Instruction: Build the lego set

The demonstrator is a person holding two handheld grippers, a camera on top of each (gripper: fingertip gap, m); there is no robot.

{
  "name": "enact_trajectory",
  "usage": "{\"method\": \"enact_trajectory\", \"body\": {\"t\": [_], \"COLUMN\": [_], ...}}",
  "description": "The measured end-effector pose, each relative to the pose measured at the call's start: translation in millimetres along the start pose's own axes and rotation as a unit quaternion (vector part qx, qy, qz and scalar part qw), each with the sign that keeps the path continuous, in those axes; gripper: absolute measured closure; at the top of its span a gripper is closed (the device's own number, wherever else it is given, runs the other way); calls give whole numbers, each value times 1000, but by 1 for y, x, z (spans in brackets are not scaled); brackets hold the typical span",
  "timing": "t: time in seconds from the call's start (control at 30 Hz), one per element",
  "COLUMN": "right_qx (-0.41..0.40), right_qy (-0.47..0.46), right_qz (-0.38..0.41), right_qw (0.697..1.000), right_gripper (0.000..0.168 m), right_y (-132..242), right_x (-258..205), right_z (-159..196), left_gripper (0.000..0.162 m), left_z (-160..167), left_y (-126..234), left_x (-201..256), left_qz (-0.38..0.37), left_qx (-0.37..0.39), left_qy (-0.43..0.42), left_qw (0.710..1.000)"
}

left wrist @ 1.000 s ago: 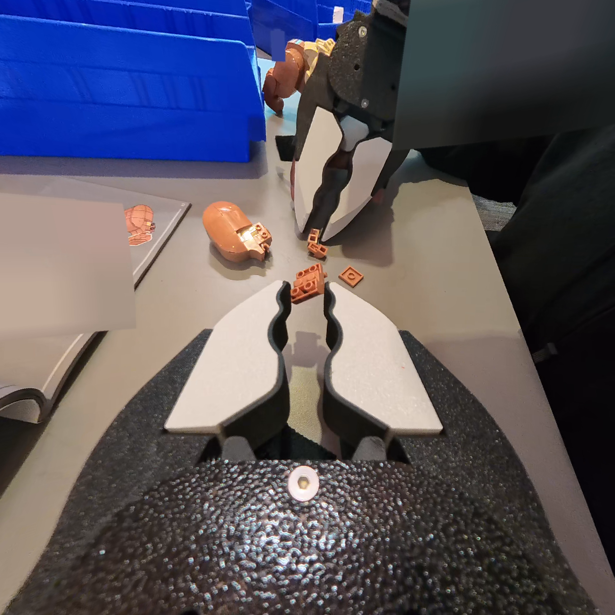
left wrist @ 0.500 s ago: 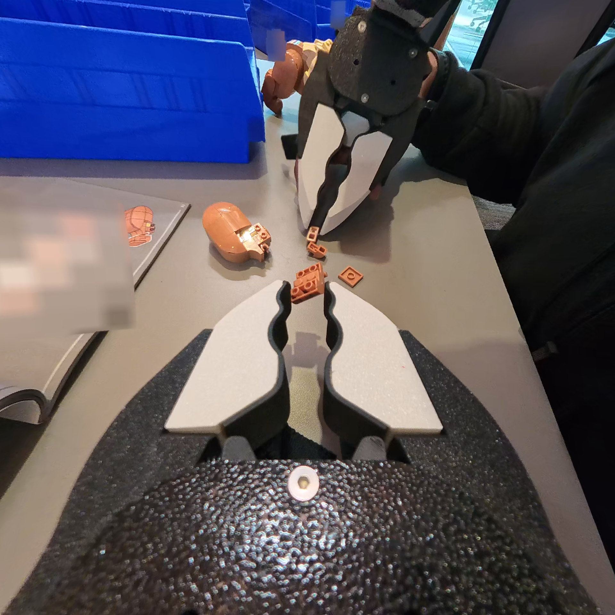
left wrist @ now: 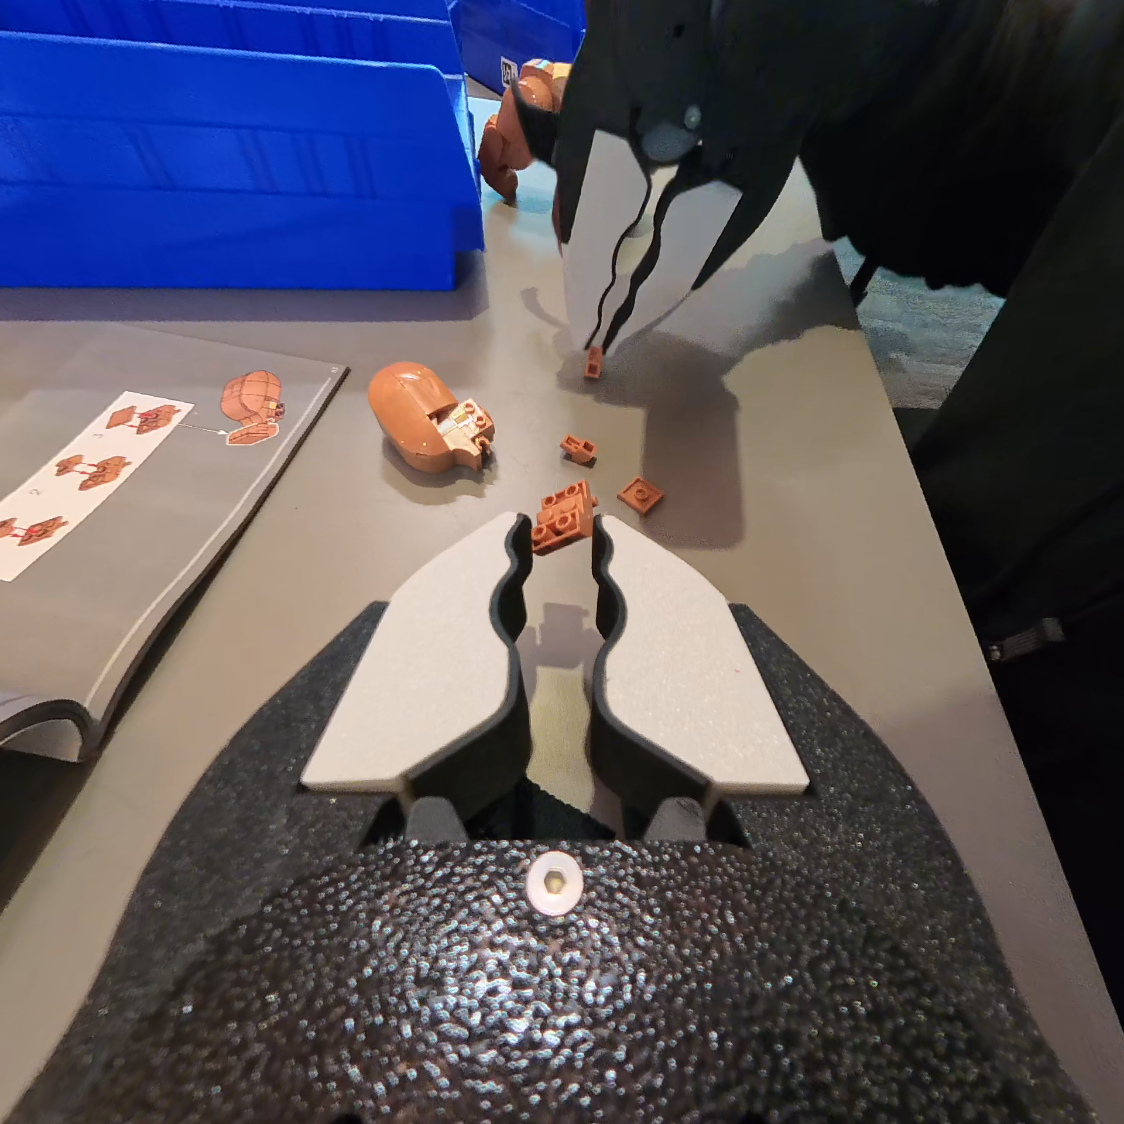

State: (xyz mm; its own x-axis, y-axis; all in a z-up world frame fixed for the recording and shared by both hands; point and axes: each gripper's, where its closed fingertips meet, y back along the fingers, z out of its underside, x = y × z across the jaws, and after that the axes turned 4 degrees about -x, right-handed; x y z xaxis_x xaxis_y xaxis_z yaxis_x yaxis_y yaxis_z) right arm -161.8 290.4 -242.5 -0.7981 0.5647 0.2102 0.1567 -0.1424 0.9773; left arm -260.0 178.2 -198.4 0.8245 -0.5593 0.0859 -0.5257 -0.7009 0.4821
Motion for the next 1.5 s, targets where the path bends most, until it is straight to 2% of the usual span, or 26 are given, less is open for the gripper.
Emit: {"method": "enact_trajectory", "body": {"t": [0.1,0.2,0.23,0.33,0.5,0.7,0.9,1.07,1.17,1.33,1.47,1.5], "right_qx": [-52,-59,-48,8,101,165,184,195,205,206,182,175], "right_qy": [22,44,45,25,-31,-100,-78,-86,-93,-90,-18,8], "right_qz": [-28,-26,-25,-26,-28,-44,-42,-33,-29,47,222,235], "right_qw": [998,997,998,999,994,980,979,976,974,973,958,956], "right_gripper": [160,160,159,142,128,134,136,145,159,160,159,155], "right_y": [-2,-5,-4,1,15,16,3,-1,-3,13,35,35], "right_x": [-7,-8,-7,-5,-4,-13,-17,-8,-4,19,42,35], "right_z": [2,-9,-15,-30,-29,-7,-21,-32,-37,-35,-41,-45], "left_gripper": [143,143,143,143,143,143,143,143,143,143,143,143], "left_z": [1,2,2,3,3,5,4,3,3,4,5,6], "left_y": [2,4,4,5,7,4,2,4,4,4,4,4], "left_x": [-1,0,0,1,2,4,5,5,5,5,5,5], "left_qz": [-3,-5,-5,-4,-1,-3,-1,-4,-1,-3,-8,-9], "left_qx": [1,0,0,0,2,-6,-9,-1,-1,-6,-10,-10], "left_qy": [2,1,1,0,-2,-15,-18,-18,-17,-19,-21,-22], "left_qw": [1000,1000,1000,1000,1000,1000,1000,1000,1000,1000,1000,1000]}}
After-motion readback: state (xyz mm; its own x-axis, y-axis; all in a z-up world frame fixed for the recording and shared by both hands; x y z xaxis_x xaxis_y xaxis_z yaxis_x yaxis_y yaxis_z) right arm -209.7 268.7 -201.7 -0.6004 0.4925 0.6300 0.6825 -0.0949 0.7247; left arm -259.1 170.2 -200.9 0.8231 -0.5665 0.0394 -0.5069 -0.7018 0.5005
